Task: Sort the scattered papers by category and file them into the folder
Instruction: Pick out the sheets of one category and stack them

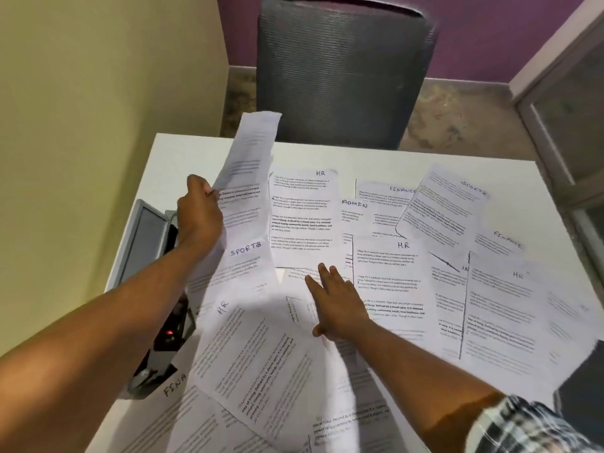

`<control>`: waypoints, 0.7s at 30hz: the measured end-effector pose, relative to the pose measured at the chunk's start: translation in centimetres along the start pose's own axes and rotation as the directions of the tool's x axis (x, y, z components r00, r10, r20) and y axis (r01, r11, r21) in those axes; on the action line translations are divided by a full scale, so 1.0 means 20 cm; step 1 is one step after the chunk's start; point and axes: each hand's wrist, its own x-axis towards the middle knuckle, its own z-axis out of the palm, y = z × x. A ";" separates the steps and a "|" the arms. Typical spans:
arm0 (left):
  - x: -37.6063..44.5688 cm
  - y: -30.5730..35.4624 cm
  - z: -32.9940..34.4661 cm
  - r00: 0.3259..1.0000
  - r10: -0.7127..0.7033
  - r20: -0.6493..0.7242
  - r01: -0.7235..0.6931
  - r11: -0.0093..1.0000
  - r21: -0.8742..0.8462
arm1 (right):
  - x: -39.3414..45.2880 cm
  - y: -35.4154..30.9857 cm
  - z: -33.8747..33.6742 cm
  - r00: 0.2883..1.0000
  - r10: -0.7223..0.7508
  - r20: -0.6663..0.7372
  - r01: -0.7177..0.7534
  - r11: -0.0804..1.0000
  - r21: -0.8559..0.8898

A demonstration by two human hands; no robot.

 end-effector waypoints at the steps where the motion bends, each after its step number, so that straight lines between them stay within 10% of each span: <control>1: -0.02 0.03 -0.03 1.000 0.013 -0.017 -0.014 1.000 -0.008 | 0.00 0.00 0.01 1.000 -0.008 -0.009 0.008 1.000 -0.013; 11: -0.32 0.26 -0.17 0.996 0.006 -0.084 -0.022 0.980 -0.199 | -0.08 0.17 -0.03 0.979 -0.009 -0.205 0.033 0.993 0.114; 21: -0.78 -0.01 0.21 0.913 -0.275 0.300 0.315 0.945 -0.092 | -0.24 0.54 -0.18 0.950 0.111 -0.291 -0.046 0.974 0.221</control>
